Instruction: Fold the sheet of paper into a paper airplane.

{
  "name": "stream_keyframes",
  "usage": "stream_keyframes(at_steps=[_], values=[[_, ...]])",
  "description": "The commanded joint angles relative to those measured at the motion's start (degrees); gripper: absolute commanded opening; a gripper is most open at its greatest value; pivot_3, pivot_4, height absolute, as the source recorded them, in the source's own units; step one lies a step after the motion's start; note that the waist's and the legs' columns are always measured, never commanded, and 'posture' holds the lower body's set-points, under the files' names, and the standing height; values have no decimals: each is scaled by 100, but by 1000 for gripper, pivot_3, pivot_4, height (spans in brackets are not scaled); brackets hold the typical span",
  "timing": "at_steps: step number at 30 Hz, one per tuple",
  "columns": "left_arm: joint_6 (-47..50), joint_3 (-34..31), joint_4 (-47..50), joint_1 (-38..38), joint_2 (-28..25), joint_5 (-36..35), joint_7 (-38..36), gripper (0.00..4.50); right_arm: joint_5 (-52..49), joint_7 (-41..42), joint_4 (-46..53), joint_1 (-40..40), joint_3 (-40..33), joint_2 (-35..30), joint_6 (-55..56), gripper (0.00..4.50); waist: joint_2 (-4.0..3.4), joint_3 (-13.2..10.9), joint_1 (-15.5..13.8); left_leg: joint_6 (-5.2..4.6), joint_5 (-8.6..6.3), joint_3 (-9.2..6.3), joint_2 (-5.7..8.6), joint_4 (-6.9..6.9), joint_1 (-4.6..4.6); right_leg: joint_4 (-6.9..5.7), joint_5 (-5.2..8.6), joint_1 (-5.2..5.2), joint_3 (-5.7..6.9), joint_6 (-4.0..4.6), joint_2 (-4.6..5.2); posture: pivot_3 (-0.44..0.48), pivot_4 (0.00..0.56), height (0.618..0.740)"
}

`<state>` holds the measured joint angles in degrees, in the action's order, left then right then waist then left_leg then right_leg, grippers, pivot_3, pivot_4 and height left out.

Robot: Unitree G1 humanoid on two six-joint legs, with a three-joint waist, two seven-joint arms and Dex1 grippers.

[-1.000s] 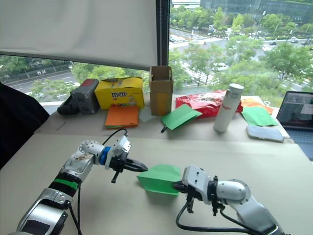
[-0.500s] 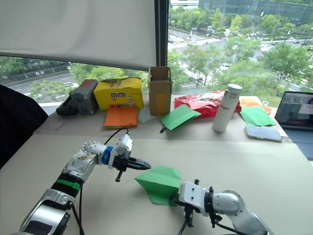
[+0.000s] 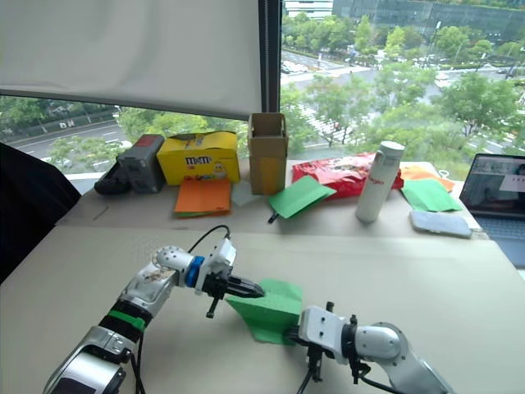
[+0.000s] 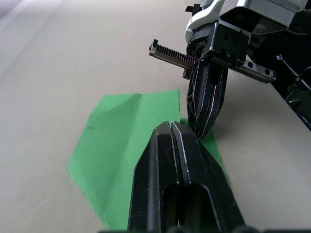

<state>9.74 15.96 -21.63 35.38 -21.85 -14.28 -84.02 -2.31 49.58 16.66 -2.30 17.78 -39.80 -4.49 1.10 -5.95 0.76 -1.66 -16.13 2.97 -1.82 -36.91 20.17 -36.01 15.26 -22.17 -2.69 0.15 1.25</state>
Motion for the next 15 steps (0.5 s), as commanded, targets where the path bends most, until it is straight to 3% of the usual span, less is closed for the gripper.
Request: stream_keyframes(at_steps=[1, 7, 15], values=[[-247, -21, -237, 202, -5, 145, 63, 43, 310, -17, -263, -155, 142, -78, -110, 0, 1, 1, -1, 0, 0, 0, 0, 0, 0, 0, 0, 0, 0, 0, -1, 0, 150, 740], [-369, 247, -479, 129, -40, 458, -30, 43, 356, -54, -234, -181, 114, -61, -123, 0, -5, 12, -4, 0, 0, 0, 1, 0, 0, 1, 0, 1, 0, -1, -1, 0, 150, 740], [-41, 339, -105, -122, -105, 337, -334, 43, 353, -77, -207, -208, 109, -84, -144, 0, -13, 19, -4, 0, 0, 1, 1, 0, 0, 1, 0, 1, -1, 0, -1, 0, 150, 740]])
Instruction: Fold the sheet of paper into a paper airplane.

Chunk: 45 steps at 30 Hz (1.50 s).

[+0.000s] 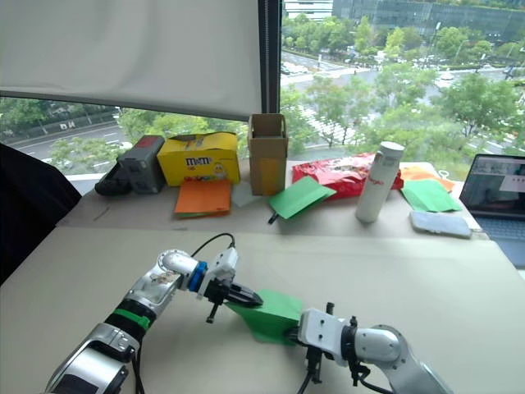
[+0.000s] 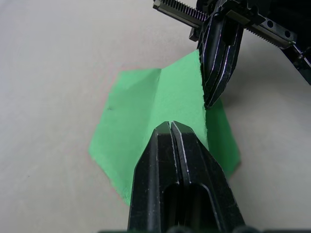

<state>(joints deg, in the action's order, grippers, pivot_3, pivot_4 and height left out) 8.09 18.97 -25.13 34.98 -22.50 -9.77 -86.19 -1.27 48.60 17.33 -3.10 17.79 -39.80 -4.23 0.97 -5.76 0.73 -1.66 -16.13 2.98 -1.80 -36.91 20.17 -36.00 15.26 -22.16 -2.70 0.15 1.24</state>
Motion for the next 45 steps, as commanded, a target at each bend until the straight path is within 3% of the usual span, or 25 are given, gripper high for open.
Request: stream_keyframes(at_steps=[1, 13, 22, 27, 30, 36, 45], values=[[187, 43, 324, -121, -50, -133, -144, 43, 252, 21, -273, -127, 111, -87, -172, 0, 0, 1, 0, 0, 0, 0, 0, 0, 0, 0, 0, 0, 0, 0, 0, 0, 150, 740], [27, 335, 625, -522, -60, 108, 31, 43, 38, 36, 154, -238, -69, -175, -448, 0, -4, 3, -20, 0, 0, 0, 2, 0, 1, 3, 0, -1, 0, 0, 4, 0, 150, 740], [-346, 508, 678, -767, -137, 323, 135, 43, -1810, 200, 1332, -1082, -1669, -393, -1641, 0, 1, -2, -47, -1, -1, -1, 6, 0, 6, 6, 1, -1, -3, 0, 13, 0, 150, 740], [-320, 490, 698, -831, -75, 308, 264, 43, -2889, 107, 1654, -925, -2355, -374, -2577, 0, 5, -5, 3, -1, -1, -1, 0, 0, 5, 3, 1, -1, -5, -1, 10, 0, 150, 740], [-296, 451, 712, -875, -35, 275, 352, 43, -2999, -78, 1647, -447, -2141, -242, -2887, 0, 5, -5, 9, -1, -1, -1, 0, 0, 5, 2, 1, -1, -6, -2, 8, 0, 150, 740], [-358, 291, 629, -954, -68, 228, 507, 43, -2336, -339, 1287, 330, -949, -24, -3184, 0, -2, 0, -18, -1, -1, -1, 3, 0, 6, 5, 2, -4, -4, -2, 9, 0, 150, 740], [162, -148, 1275, -1410, -235, -127, 979, 43, -1807, -559, 841, 415, -329, 113, -3319, 0, -26, 14, 24, -1, -1, -1, 2, 0, 6, 3, 2, -7, -4, -3, 10, 0, 150, 740]])
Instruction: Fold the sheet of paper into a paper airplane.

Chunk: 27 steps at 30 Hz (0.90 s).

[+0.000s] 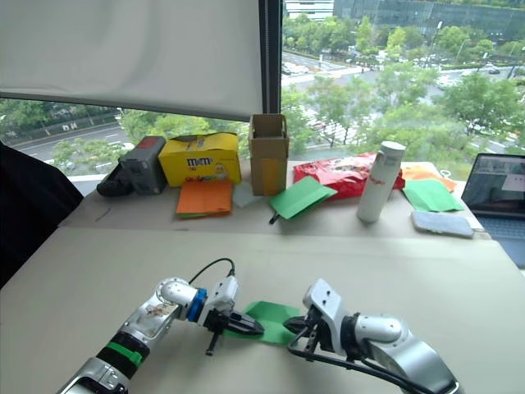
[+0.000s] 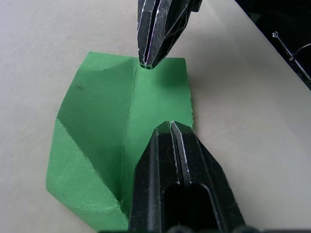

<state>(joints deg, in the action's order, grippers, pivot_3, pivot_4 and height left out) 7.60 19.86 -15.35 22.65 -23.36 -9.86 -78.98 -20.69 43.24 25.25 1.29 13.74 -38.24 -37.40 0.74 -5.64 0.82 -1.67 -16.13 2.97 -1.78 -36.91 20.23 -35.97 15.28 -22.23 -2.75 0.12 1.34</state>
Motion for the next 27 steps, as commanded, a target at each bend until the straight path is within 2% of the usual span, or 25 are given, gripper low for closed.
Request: stream_keyframes(at_steps=[1, 9, 15, 21, 27], values=[[259, -264, 379, -235, -173, -125, 325, 43, 165, -15, 37, -32, 93, -46, 5, 0, -2, 2, 17, 0, 0, 0, -3, 1, 0, 0, 0, 0, -1, 0, -1, 0, 150, 740], [591, -298, 799, -478, -262, -54, 934, 43, 305, -135, -91, 65, 40, 91, -9, 0, -1, 5, 10, 0, 0, 0, -5, 1, -3, -3, 0, 3, 0, 0, -2, 0, 150, 740], [952, -226, 1496, -1059, -489, -148, 1138, 43, 340, -199, -49, 63, 93, 142, -85, 0, -3, 8, 19, 0, 0, 0, -11, 3, -4, -3, 0, 2, -2, 0, -1, 0, 150, 740], [1370, -601, 1817, -1114, -523, -539, 1392, 43, 322, -221, -26, 37, 64, 129, -142, 0, -2, 7, 14, 0, 0, -1, -11, 4, -5, -4, 0, 2, -2, 0, 3, 0, 150, 740], [1374, -884, 1787, -1127, -763, -826, 1233, 43, 310, -315, 8, 40, 117, 229, -235, 0, 1, 6, 17, 0, 0, -2, -12, 4, -6, -4, 0, 0, -1, 1, 3, 0, 150, 740]])
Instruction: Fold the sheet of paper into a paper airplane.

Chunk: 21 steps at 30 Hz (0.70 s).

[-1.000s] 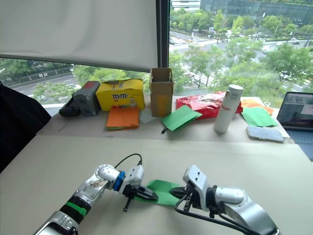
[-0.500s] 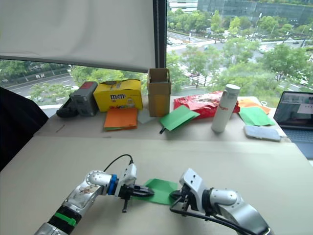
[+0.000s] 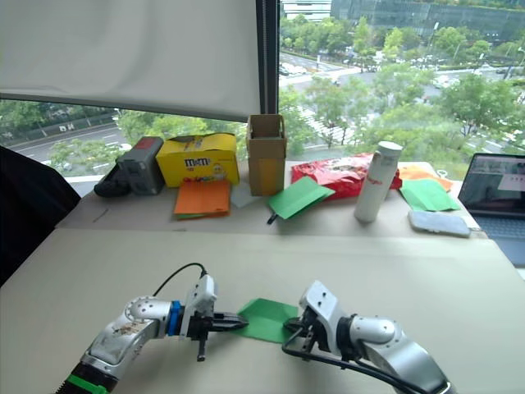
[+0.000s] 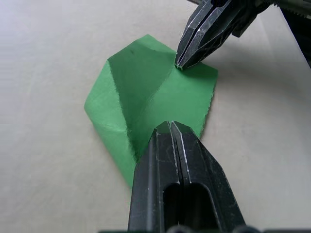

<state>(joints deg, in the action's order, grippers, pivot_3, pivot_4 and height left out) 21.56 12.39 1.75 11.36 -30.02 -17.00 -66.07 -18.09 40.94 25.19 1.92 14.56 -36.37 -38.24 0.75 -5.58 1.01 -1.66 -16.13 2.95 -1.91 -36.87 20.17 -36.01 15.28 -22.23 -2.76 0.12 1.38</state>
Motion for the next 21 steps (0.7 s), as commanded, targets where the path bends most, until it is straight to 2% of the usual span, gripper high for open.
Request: stream_keyframes(at_steps=[1, 10, 15, 17, 21], values=[[-36, -152, 53, -18, -123, -131, -69, 43, 52, -95, 13, -30, 38, 51, -154, 0, 0, 0, -4, 0, 0, 0, 0, 0, -1, 0, 0, 0, 0, 0, 2, 0, 150, 740], [68, -256, 109, -114, 46, -376, 132, 43, 58, -121, 44, -31, 16, 54, -180, 0, 1, 0, -10, 0, 0, -2, -1, 0, 0, 2, 0, 0, 0, 1, 7, 0, 150, 740], [377, -932, 62, 110, 186, -1121, 207, 43, 102, -134, 59, 10, -67, 65, 9, 0, 7, -4, -6, 0, 0, -3, -3, 0, 2, 1, 0, -2, 1, 1, 6, 0, 150, 740], [329, -1055, -228, 269, 145, -1061, 283, 43, 129, -119, 91, 38, -106, 73, 171, 0, 7, -4, -12, 0, 0, -4, -3, 0, 1, 1, 0, -2, 2, 0, 6, 0, 150, 740], [118, -883, -687, 449, 11, -718, 227, 43, 162, -64, 202, 148, -208, 102, 443, 0, 5, -3, -4, 0, 0, -3, 4, 1, -1, 6, 0, -6, 3, 0, 4, 0, 150, 740]])
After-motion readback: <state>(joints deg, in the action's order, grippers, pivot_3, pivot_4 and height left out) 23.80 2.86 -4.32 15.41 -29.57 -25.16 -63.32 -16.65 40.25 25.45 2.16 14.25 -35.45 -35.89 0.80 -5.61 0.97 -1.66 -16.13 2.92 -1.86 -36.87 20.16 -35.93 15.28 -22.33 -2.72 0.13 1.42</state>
